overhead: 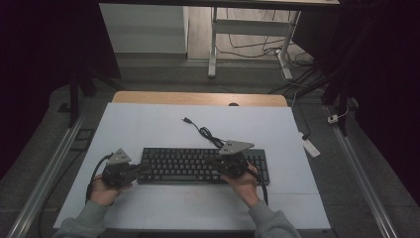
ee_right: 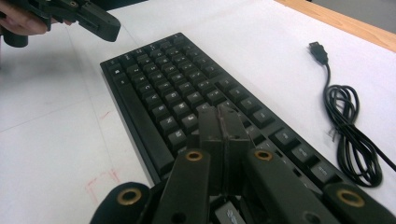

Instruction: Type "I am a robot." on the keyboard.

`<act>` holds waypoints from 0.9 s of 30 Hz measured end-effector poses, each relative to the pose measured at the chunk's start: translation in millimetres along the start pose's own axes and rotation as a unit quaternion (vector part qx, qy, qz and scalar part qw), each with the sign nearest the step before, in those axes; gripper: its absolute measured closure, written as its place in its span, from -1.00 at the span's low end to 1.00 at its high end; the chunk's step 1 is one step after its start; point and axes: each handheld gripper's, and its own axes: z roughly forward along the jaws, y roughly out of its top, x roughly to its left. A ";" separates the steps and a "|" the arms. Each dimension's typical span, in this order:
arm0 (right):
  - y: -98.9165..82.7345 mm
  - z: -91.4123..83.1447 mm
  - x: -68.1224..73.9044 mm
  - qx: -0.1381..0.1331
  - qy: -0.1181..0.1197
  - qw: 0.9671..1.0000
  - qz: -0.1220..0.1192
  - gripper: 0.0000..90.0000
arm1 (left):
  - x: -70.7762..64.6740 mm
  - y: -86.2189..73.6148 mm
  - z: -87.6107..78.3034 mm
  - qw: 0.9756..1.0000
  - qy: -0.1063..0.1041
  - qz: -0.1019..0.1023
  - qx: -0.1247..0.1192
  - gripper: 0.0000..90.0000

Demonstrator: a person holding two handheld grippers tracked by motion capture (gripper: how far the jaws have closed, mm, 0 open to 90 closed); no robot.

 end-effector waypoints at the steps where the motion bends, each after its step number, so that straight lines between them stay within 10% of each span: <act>1: 1.1 2.6 0.5 0.001 0.001 1.000 -0.001 0.99 | 0.0 0.0 0.0 1.000 0.000 0.000 0.000 0.98; 27: 8.7 55.6 -2.5 0.051 0.005 0.999 0.007 0.97 | 4.5 -5.5 18.2 0.999 0.024 0.008 0.044 0.98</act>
